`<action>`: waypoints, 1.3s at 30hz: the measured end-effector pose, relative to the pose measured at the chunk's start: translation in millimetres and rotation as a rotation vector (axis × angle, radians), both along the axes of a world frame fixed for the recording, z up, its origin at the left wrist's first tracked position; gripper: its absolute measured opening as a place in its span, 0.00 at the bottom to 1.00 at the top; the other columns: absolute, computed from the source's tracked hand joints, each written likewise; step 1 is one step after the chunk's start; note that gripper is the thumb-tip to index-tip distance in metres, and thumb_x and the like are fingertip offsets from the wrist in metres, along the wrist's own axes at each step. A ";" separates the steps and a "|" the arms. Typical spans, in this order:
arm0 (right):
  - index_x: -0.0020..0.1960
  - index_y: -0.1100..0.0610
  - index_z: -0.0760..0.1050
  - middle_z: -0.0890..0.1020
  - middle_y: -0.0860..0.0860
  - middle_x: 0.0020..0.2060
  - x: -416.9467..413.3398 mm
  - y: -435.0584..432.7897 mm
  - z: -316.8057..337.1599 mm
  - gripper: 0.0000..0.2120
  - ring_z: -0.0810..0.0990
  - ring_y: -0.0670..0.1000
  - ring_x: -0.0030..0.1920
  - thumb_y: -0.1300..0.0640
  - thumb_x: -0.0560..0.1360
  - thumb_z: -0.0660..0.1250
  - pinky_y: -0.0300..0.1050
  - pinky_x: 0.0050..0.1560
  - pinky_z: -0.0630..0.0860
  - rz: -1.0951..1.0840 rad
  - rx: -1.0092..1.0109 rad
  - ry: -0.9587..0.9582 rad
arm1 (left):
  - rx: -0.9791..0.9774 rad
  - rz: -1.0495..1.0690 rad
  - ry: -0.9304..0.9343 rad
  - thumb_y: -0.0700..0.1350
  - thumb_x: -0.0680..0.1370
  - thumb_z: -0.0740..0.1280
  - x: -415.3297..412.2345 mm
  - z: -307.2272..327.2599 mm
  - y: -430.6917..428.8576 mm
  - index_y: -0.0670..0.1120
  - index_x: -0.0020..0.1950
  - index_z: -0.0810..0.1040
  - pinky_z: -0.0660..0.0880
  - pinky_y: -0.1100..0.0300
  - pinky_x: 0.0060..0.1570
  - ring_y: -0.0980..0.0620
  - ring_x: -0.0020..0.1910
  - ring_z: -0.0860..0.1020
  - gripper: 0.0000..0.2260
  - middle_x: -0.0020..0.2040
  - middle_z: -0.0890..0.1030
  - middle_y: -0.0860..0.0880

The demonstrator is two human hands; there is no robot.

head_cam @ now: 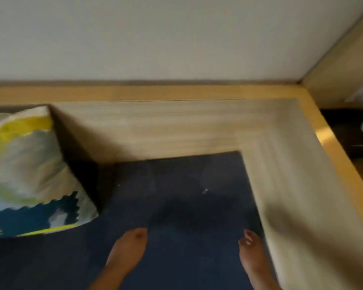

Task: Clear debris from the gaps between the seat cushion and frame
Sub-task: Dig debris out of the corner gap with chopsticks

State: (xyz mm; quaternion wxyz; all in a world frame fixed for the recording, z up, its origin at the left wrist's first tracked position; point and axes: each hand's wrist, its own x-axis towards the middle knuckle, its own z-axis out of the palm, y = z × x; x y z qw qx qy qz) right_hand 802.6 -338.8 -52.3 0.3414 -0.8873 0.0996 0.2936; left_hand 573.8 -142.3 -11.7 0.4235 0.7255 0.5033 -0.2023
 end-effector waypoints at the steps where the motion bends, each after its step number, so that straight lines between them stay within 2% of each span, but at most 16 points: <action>1: 0.59 0.68 0.75 0.79 0.62 0.52 12.3 -10.7 -1.3 0.14 0.78 0.61 0.55 0.71 0.73 0.63 0.39 0.44 0.66 -0.034 -0.001 -0.018 | 0.038 0.000 -0.010 0.48 0.81 0.54 44.9 -5.5 4.4 0.51 0.62 0.77 0.72 0.53 0.61 0.47 0.60 0.77 0.15 0.63 0.78 0.49; 2: 0.57 0.68 0.76 0.79 0.60 0.50 20.1 -19.4 -1.8 0.13 0.78 0.60 0.55 0.70 0.73 0.64 0.36 0.42 0.65 -0.040 -0.007 -0.036 | 0.025 -0.006 -0.035 0.49 0.81 0.54 71.9 -6.6 5.6 0.51 0.62 0.77 0.72 0.53 0.61 0.46 0.60 0.77 0.16 0.63 0.79 0.48; 4: 0.54 0.60 0.78 0.80 0.56 0.47 36.6 -37.6 -7.2 0.09 0.79 0.59 0.55 0.64 0.74 0.65 0.41 0.42 0.68 -0.009 -0.031 -0.026 | 0.069 -0.113 -0.074 0.49 0.80 0.55 132.4 -13.6 6.0 0.52 0.64 0.76 0.72 0.54 0.61 0.46 0.61 0.77 0.16 0.64 0.79 0.48; 7: 0.65 0.61 0.69 0.77 0.58 0.58 56.6 -53.6 -16.4 0.18 0.77 0.61 0.58 0.62 0.76 0.62 0.55 0.56 0.74 -0.029 -0.098 0.140 | 0.094 -0.314 -0.086 0.50 0.80 0.55 197.3 -27.2 -5.4 0.52 0.69 0.71 0.69 0.55 0.65 0.46 0.67 0.72 0.19 0.70 0.73 0.48; 8: 0.66 0.63 0.68 0.76 0.58 0.56 61.4 -58.3 -20.7 0.18 0.77 0.59 0.56 0.62 0.76 0.61 0.53 0.57 0.74 -0.033 -0.111 0.204 | 0.097 -0.387 -0.104 0.51 0.80 0.55 220.1 -31.1 -9.4 0.52 0.72 0.68 0.67 0.54 0.67 0.46 0.69 0.70 0.20 0.72 0.70 0.49; 11: 0.63 0.60 0.71 0.76 0.52 0.46 64.5 -69.1 -34.9 0.16 0.75 0.52 0.46 0.60 0.76 0.62 0.42 0.47 0.70 -0.009 -0.095 0.306 | 0.158 -0.686 -0.099 0.55 0.80 0.55 275.5 -47.3 -25.2 0.52 0.76 0.57 0.60 0.50 0.72 0.46 0.73 0.63 0.24 0.76 0.63 0.49; 13: 0.63 0.59 0.71 0.75 0.51 0.44 68.2 -70.0 -43.7 0.16 0.77 0.53 0.47 0.59 0.75 0.62 0.40 0.45 0.68 -0.002 -0.086 0.324 | 0.212 -0.889 -0.126 0.55 0.80 0.54 305.3 -56.1 -37.2 0.52 0.77 0.54 0.55 0.48 0.74 0.46 0.75 0.59 0.25 0.77 0.60 0.48; 15: 0.62 0.60 0.71 0.77 0.54 0.46 73.3 -68.7 -53.6 0.15 0.78 0.57 0.53 0.59 0.76 0.61 0.41 0.46 0.68 0.000 -0.071 0.362 | 0.233 -1.025 -0.133 0.54 0.81 0.53 332.2 -69.6 -50.9 0.49 0.77 0.52 0.50 0.47 0.75 0.47 0.77 0.54 0.26 0.78 0.57 0.48; 17: 0.62 0.61 0.72 0.79 0.57 0.50 77.2 -68.0 -61.3 0.15 0.78 0.58 0.56 0.59 0.76 0.61 0.41 0.48 0.70 -0.007 -0.049 0.383 | 0.299 -1.148 -0.101 0.54 0.81 0.52 357.3 -86.0 -62.6 0.47 0.77 0.53 0.45 0.44 0.75 0.48 0.77 0.51 0.26 0.78 0.56 0.48; 20: 0.62 0.61 0.72 0.80 0.58 0.53 81.5 -68.3 -71.6 0.16 0.79 0.58 0.56 0.58 0.75 0.62 0.43 0.49 0.74 -0.047 -0.033 0.426 | 0.425 -1.291 -0.019 0.54 0.81 0.51 384.3 -105.1 -72.9 0.46 0.71 0.68 0.39 0.41 0.74 0.47 0.75 0.56 0.22 0.73 0.67 0.47; 23: 0.62 0.62 0.72 0.80 0.59 0.57 87.5 -64.8 -74.9 0.17 0.78 0.58 0.58 0.58 0.75 0.63 0.42 0.46 0.75 -0.080 -0.041 0.494 | 0.506 -1.339 0.045 0.55 0.80 0.51 395.4 -119.6 -78.9 0.48 0.65 0.74 0.37 0.41 0.73 0.45 0.71 0.64 0.21 0.65 0.76 0.47; 26: 0.65 0.63 0.69 0.76 0.60 0.61 93.6 -58.5 -74.2 0.21 0.75 0.58 0.61 0.56 0.75 0.63 0.48 0.60 0.73 -0.088 -0.066 0.548 | 0.467 -1.319 0.123 0.57 0.79 0.50 399.2 -126.0 -81.8 0.48 0.70 0.70 0.43 0.39 0.72 0.44 0.72 0.62 0.24 0.71 0.70 0.46; 28: 0.67 0.61 0.67 0.73 0.59 0.64 98.4 -53.6 -71.0 0.23 0.74 0.58 0.61 0.54 0.74 0.63 0.51 0.63 0.69 -0.080 -0.095 0.609 | 0.440 -1.309 0.156 0.58 0.78 0.49 403.6 -128.9 -83.7 0.49 0.69 0.71 0.41 0.37 0.71 0.43 0.71 0.61 0.25 0.71 0.70 0.46; 32: 0.65 0.61 0.69 0.73 0.56 0.62 103.5 -48.1 -65.5 0.22 0.74 0.53 0.52 0.55 0.73 0.62 0.49 0.59 0.70 -0.086 -0.071 0.672 | 0.417 -1.277 0.183 0.57 0.77 0.50 403.9 -134.7 -87.0 0.50 0.60 0.77 0.35 0.35 0.69 0.42 0.69 0.63 0.22 0.64 0.75 0.47; 36: 0.67 0.62 0.63 0.69 0.56 0.53 107.7 -43.7 -73.0 0.24 0.70 0.56 0.54 0.57 0.73 0.61 0.46 0.53 0.67 -0.136 -0.067 0.718 | 0.446 -1.289 0.164 0.55 0.78 0.51 401.2 -139.9 -88.0 0.51 0.54 0.79 0.31 0.33 0.67 0.42 0.68 0.63 0.19 0.59 0.78 0.48; 39: 0.66 0.63 0.66 0.72 0.57 0.55 110.8 -38.9 -77.2 0.23 0.72 0.58 0.57 0.59 0.72 0.62 0.47 0.57 0.69 -0.147 -0.055 0.721 | 0.493 -1.324 0.082 0.56 0.78 0.52 400.0 -143.6 -82.1 0.50 0.55 0.80 0.29 0.32 0.65 0.44 0.66 0.67 0.20 0.55 0.80 0.49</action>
